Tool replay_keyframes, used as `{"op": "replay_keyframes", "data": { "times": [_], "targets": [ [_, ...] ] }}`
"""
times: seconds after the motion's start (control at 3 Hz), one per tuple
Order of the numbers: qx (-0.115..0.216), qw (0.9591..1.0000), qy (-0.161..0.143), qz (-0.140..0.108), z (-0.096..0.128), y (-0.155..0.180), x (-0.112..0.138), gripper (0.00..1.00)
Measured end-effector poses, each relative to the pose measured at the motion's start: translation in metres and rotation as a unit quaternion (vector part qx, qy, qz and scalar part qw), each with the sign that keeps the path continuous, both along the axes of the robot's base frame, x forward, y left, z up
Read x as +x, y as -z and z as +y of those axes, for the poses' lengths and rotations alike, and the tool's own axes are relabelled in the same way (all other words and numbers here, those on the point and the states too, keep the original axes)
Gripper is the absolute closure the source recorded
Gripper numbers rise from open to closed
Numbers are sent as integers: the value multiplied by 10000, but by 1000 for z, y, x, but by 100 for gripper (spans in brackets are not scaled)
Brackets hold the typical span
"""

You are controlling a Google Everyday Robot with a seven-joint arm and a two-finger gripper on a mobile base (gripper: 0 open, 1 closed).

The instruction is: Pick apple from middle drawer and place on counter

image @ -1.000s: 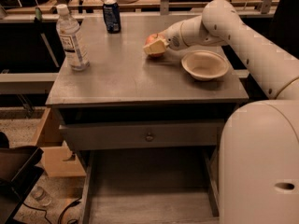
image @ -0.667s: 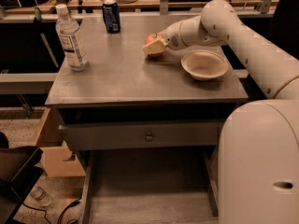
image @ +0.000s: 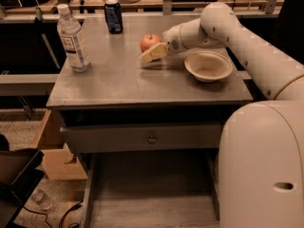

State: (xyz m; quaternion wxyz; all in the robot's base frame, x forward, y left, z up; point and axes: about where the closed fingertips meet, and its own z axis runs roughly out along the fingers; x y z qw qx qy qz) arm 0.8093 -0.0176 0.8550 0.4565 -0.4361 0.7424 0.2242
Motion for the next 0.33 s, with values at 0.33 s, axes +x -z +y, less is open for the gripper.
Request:
{"op": "replay_keyframes", "data": {
  "times": [0.33],
  "targets": [
    [0, 10000, 0, 0, 0, 0, 0, 0]
  ]
}}
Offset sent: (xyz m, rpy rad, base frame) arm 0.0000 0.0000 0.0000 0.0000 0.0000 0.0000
